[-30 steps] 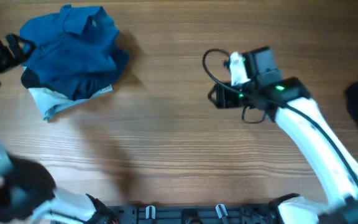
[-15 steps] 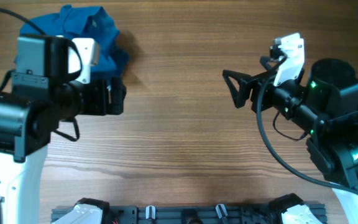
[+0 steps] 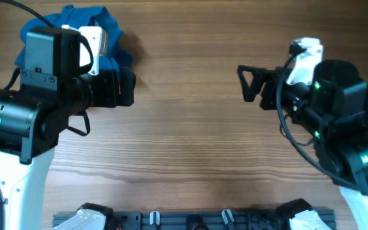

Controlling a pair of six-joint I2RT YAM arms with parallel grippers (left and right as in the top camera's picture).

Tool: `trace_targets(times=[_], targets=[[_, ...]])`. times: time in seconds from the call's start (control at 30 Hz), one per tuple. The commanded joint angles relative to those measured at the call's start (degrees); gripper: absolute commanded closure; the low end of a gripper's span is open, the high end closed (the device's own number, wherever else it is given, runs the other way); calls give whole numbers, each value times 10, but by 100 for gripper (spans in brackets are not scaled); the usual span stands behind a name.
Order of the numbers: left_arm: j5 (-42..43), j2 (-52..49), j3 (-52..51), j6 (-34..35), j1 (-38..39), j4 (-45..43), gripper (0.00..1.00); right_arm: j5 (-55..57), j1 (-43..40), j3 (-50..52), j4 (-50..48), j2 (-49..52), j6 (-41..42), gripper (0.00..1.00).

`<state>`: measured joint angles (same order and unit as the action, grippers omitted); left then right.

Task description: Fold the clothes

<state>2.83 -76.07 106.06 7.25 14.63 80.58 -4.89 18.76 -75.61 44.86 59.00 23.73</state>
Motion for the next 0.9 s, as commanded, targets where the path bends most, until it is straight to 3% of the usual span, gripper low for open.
trace_targets(times=[0.0,0.13,0.2,0.43,0.57,0.77,0.87], targets=[[-5,-1,-1,9,3,0,0,120,1,-1,2,-100,-52,0],[-5,-1,-1,9,3,0,0,166,-16,35,-9,-207,-144,0],[-5,-1,-1,9,3,0,0,165,-45,92,-19,-263,-151,1],[-5,-1,-1,9,3,0,0,165,-146,388,-57,-455,-24,0],[-5,-1,-1,9,3,0,0,148,-145,535,-97,-552,-12,0],[-5,-1,-1,9,3,0,0,67,-144,661,-166,-588,-12,0],[-5,-1,-1,9,3,0,0,53,-144,674,-190,-588,-14,0]])
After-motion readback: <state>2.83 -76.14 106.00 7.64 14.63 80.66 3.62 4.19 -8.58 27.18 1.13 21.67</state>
